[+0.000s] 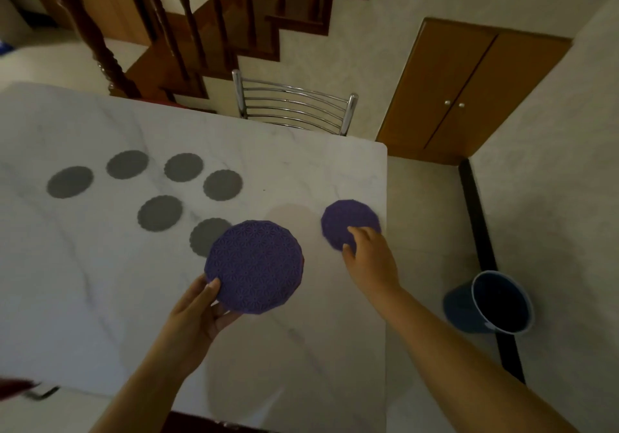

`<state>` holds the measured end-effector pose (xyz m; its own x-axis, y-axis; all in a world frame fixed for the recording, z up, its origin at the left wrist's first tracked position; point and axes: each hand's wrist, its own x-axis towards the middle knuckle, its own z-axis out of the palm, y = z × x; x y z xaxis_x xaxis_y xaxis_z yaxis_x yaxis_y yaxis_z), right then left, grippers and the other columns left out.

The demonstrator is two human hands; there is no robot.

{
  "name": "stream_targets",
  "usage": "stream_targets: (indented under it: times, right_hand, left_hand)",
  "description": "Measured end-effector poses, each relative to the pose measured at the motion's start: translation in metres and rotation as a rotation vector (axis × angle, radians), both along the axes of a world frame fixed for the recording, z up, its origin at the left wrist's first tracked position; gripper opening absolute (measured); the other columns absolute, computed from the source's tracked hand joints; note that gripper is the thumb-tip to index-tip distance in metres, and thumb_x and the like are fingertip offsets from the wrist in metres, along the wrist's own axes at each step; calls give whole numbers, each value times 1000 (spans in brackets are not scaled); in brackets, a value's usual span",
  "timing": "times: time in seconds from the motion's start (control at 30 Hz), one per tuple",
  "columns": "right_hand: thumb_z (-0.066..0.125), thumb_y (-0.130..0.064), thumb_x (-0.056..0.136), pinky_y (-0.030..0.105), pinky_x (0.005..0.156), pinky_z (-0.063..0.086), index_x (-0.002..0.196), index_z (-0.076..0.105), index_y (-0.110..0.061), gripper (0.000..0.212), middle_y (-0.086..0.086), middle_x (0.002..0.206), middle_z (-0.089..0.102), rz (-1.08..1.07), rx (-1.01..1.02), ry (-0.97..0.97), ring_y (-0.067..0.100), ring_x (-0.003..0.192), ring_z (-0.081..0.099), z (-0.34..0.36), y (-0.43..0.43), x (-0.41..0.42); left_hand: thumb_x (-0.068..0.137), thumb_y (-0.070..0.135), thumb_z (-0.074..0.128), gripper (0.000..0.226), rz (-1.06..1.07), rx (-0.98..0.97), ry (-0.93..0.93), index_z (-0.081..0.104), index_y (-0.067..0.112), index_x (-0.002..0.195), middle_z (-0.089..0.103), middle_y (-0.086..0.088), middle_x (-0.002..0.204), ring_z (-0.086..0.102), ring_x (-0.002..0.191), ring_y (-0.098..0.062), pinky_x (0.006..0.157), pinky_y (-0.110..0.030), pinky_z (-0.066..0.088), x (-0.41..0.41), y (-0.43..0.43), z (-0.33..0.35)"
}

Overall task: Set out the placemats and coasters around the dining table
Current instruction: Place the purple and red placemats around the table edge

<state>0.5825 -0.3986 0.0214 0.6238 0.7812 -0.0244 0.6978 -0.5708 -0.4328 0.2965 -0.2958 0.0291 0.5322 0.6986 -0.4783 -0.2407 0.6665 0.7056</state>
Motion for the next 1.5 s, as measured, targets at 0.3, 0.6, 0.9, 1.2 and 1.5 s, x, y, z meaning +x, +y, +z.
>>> stream_targets:
  times: [0.3, 0.6, 0.9, 1.2, 1.5]
  right_hand:
    - [37, -35, 97, 25, 92, 42, 140, 37, -21, 46, 4, 131, 52, 167, 154, 368, 15, 114, 50, 21, -2, -163]
    - [62, -35, 86, 26, 74, 51, 124, 49, -21, 43, -4, 118, 60, -142, 163, 559, 10, 88, 61, 9, 37, -281]
    - [71, -10, 79, 29, 71, 58, 107, 63, -1, 30, 16, 107, 68, -370, 260, 1054, 24, 91, 68, 21, 65, -326]
    - [68, -12, 82, 27, 68, 58, 85, 61, -18, 10, 8, 94, 71, -354, 292, 1094, 19, 84, 70, 34, 61, -317]
    - [71, -12, 80, 22, 59, 56, 84, 64, -13, 8, 9, 86, 72, -375, 309, 1111, 17, 73, 72, 32, 57, -311]
  left_hand:
    - [85, 21, 56, 31, -82, -19, 38, 70, 24, 112, 70, -7, 120, 70, 100, -28, 71, -39, 60, -71, 10, -15]
    - [87, 24, 58, 38, -255, -17, 73, 61, 24, 124, 66, -8, 125, 65, 111, -32, 77, -37, 58, -175, 61, -26]
    - [90, 30, 51, 37, -281, 3, 65, 59, 25, 126, 67, -9, 124, 64, 111, -32, 80, -37, 58, -236, 97, -24]
    - [89, 25, 49, 41, -255, -29, -6, 55, 19, 129, 68, -14, 120, 68, 102, -31, 77, -38, 60, -239, 92, -20]
    - [85, 15, 57, 38, -286, -56, -26, 59, 20, 122, 71, -14, 114, 69, 100, -34, 73, -37, 60, -240, 94, -17]
